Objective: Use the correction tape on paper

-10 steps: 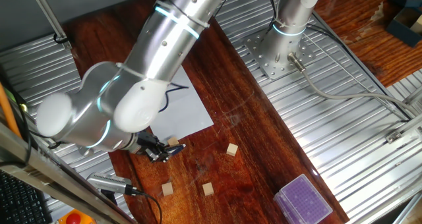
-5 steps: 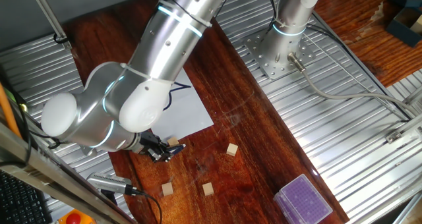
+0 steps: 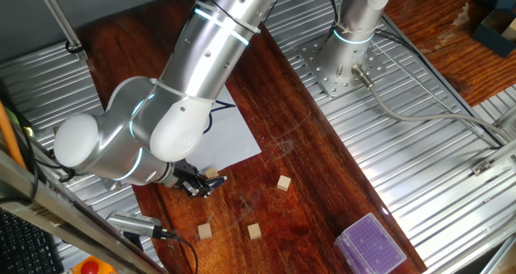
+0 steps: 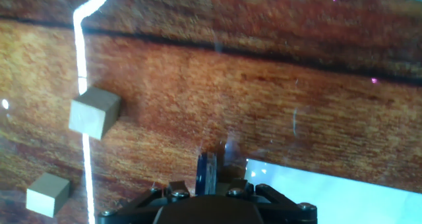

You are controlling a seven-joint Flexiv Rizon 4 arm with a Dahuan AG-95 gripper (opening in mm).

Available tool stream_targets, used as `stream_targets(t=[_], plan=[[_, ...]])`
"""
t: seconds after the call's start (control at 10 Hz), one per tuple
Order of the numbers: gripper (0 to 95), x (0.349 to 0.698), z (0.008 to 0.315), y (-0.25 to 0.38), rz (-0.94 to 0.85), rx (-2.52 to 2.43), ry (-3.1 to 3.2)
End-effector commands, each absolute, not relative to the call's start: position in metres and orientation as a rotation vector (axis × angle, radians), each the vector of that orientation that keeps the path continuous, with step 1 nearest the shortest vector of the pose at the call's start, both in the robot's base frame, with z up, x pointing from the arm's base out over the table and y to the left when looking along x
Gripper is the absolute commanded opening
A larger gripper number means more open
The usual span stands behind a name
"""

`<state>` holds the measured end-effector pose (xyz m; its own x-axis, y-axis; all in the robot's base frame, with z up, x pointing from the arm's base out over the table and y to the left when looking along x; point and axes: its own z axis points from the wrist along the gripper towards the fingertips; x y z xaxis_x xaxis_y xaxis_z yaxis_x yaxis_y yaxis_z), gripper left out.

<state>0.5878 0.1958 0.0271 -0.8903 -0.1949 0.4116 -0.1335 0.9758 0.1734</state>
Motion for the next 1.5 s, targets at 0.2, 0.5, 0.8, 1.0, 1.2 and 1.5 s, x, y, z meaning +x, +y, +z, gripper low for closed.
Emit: stream_targets(t=[0.2,0.5,0.8,1.0,1.2,1.5], plan=[[38.0,0.586,0.0244,0.1962,-0.195,0.232,-2.684],[38.0,0.5872,0.0225,0.1988,-0.193,0.225,-2.685],[38.0,0.5891,0.0201,0.2032,-0.19,0.222,-2.683],[38.0,0.589,0.0194,0.2044,-0.189,0.225,-2.683],[38.0,0.5881,0.0187,0.2052,-0.187,0.226,-2.682],[38.0,0.5876,0.0184,0.2056,-0.183,0.23,-2.682]])
